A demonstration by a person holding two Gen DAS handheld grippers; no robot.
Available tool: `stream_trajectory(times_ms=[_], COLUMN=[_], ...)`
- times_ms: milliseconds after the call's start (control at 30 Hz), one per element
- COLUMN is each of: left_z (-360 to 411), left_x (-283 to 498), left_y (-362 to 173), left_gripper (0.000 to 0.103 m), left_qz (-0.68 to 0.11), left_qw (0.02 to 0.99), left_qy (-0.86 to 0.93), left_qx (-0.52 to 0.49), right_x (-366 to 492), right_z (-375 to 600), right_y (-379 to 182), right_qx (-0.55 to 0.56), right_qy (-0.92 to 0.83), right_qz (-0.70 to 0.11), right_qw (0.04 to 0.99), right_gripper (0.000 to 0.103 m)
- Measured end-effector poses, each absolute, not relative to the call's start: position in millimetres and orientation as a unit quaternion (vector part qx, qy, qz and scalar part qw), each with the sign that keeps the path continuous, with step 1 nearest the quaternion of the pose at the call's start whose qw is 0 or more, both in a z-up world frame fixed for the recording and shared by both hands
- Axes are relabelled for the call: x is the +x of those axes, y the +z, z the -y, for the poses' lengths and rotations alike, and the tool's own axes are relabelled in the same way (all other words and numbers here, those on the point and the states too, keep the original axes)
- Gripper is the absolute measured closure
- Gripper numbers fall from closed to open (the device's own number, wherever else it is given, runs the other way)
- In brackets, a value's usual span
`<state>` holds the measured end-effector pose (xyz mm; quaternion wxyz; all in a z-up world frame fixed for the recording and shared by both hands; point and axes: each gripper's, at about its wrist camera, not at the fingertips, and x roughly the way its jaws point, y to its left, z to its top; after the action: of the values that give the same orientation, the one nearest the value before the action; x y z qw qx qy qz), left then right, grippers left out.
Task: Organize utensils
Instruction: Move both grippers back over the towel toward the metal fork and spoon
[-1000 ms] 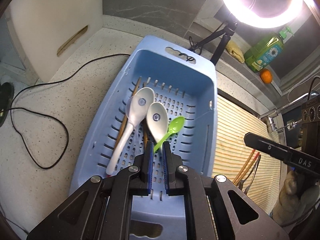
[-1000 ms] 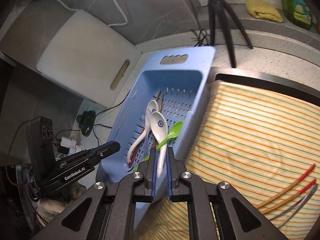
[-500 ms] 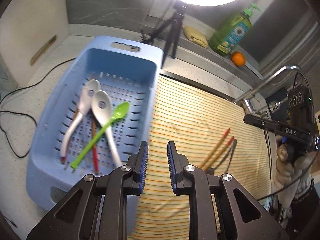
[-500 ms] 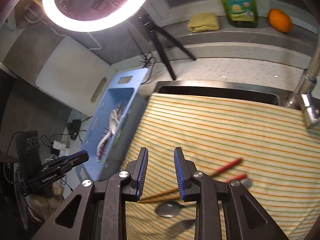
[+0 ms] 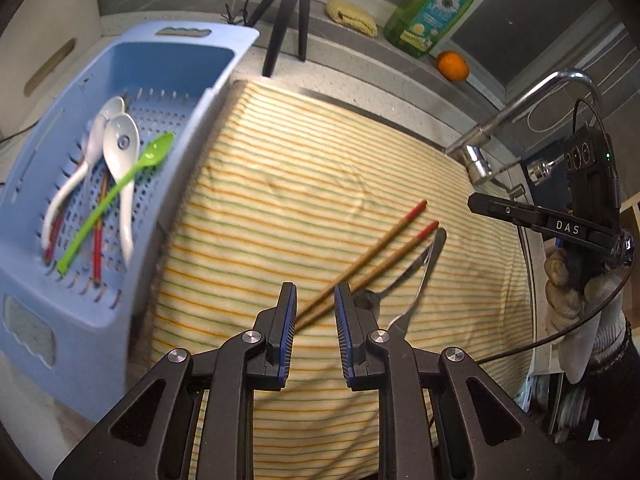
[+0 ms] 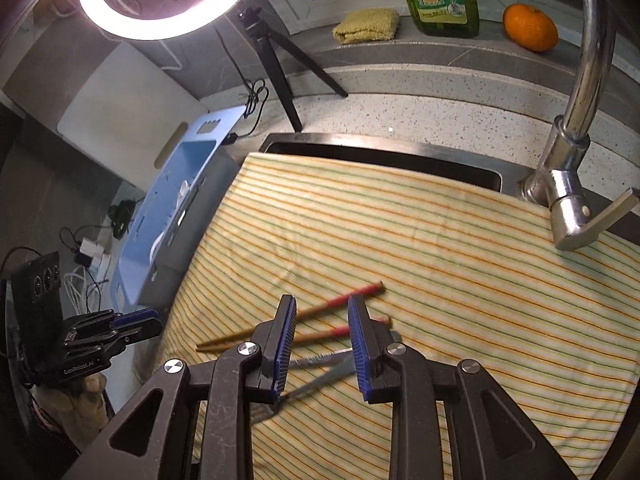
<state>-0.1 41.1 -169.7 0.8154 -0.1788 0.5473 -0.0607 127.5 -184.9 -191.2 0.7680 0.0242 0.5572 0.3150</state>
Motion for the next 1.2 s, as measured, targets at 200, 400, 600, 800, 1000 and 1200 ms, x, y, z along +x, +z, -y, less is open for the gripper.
stream_trajectory(times_ms=[200, 400, 600, 800, 1000, 1200], left_z=[-22.8, 0.6, 15.2, 24.4, 27.5, 26.3], left_x=[-15.5, -31.1, -39.8, -49.1, -54.3, -61.0], left_y=[-182.3, -193.7, -195.6, -201.8, -214.5, -219.1], left_gripper=[0.085, 0.085, 0.085, 0.085, 0.085, 0.086], left_qz=[-0.560, -0.576, -0.582, -0.590, -0.596, -0.592], left_qw=[0.803, 0.792, 0.788, 0.780, 0.771, 0.767], left_qy=[-0.064, -0.074, -0.081, -0.088, -0.085, -0.082], left_qx=[-0.193, -0.190, -0.181, -0.189, -0.207, -0.234], right_x=[119.0, 111.5, 102.8, 103.1, 106.9, 99.1], right_z=[181.7, 179.2, 179.4, 163.4, 139.1, 120.5], right_y=[-206.0, -214.5, -222.7, -221.8, -231.6, -237.6], right_qx=[-0.002, -0.028, -0.040, -0.067, -0.105, -0.180], right_qy=[0.341, 0.357, 0.369, 0.409, 0.457, 0.499], right_qz=[-0.572, -0.583, -0.587, -0.580, -0.599, -0.600], right_qw=[0.746, 0.730, 0.719, 0.701, 0.650, 0.598], right_gripper=[0.079, 0.079, 0.079, 0.079, 0.079, 0.079])
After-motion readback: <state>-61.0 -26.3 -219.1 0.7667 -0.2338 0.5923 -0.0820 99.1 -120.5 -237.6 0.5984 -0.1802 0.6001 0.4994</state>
